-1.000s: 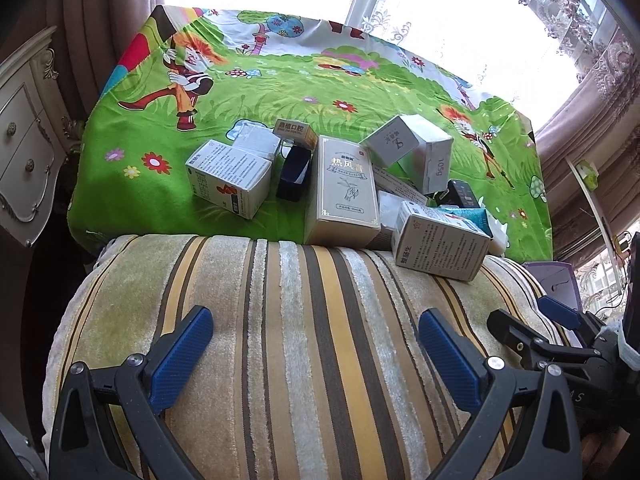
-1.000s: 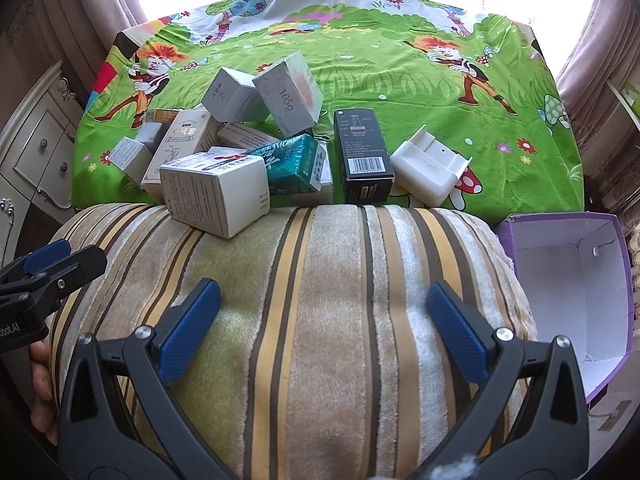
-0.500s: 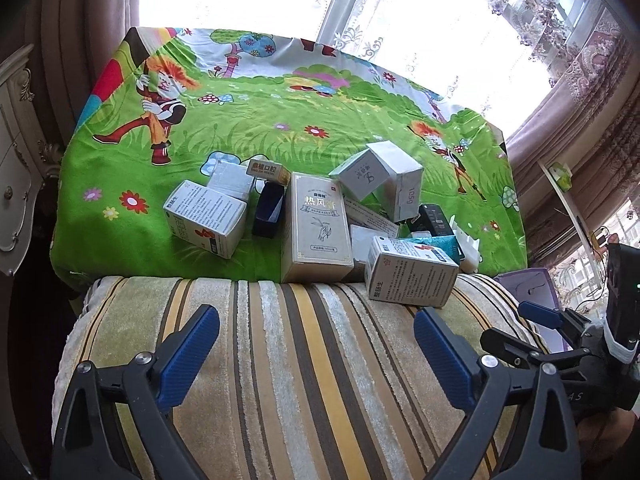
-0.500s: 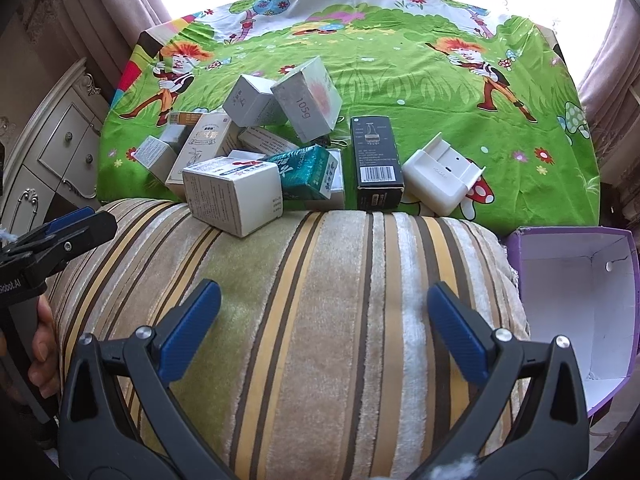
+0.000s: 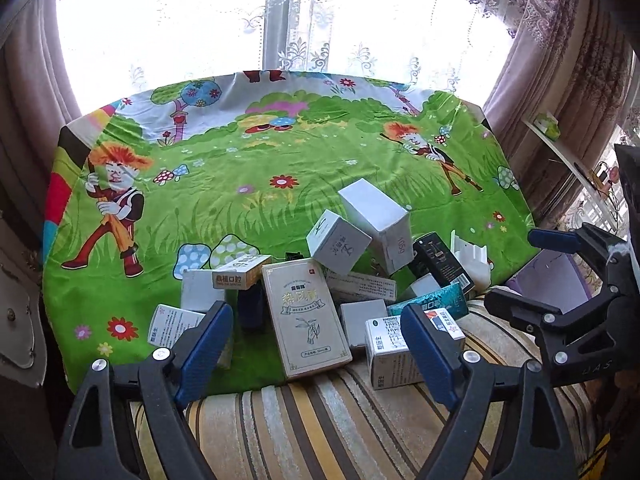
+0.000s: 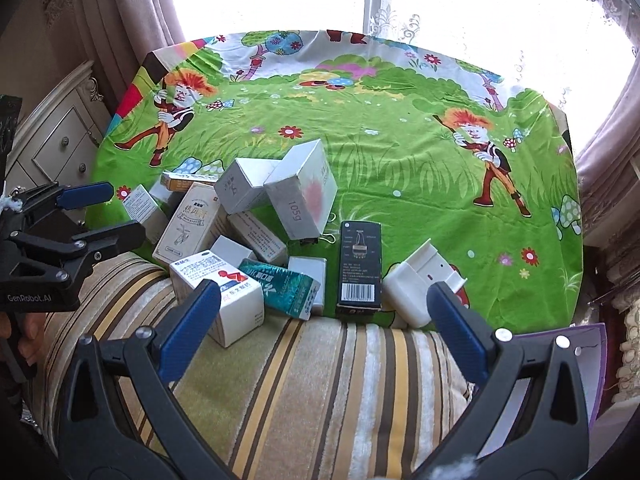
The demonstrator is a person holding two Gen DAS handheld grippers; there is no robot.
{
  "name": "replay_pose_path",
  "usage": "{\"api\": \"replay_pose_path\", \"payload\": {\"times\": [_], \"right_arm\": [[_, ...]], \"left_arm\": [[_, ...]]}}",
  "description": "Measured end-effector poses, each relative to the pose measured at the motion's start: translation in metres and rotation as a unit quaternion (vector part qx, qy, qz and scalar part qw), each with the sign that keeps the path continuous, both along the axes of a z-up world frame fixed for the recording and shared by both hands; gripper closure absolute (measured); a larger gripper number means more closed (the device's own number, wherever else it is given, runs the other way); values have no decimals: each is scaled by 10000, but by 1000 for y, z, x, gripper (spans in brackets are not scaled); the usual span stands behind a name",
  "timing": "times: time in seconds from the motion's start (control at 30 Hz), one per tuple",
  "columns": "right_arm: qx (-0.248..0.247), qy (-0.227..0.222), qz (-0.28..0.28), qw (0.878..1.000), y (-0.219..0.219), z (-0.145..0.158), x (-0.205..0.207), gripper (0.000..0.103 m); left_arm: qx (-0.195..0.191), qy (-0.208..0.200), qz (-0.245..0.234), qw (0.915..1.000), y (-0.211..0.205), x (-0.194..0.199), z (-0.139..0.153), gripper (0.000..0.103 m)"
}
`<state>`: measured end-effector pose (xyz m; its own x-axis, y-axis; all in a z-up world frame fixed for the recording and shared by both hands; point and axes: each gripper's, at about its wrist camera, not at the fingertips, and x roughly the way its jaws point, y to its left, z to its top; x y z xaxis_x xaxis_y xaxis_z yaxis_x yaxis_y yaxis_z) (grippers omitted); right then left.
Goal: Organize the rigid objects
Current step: 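Move the left tool toward a small white box while the right tool approaches a white rectangular box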
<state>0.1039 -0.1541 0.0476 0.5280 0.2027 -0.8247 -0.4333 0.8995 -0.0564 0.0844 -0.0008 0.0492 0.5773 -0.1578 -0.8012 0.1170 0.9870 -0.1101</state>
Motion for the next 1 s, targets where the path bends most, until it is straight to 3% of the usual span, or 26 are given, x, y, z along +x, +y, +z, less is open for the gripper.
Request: {"api": "replay_pose_path", "payload": {"times": [0.17,0.37,0.47,0.63,0.87,1.0], "right_arm": [[-243,16,246,9994,14,-8,23,0],[-558,26,520,9971,27,-21,42,0],[-529,155,597,9967,28,-26,52,0],[-524,297,710,9957,31,-31,60,0],[-149,578,541,9967,29,-26,76,0],[-347,656,640,9952,38,-34,79,0]], "left_arm": [[183,122,-425,9989,-14,29,-10,33],[499,285,-847,9947,-26,52,-22,35],[470,363,-981,9934,-24,63,-26,35],[732,404,-1275,9883,-32,71,-35,35],[587,394,-1320,9887,-26,73,-42,36],[540,343,-1390,9882,-22,77,-48,37]]}}
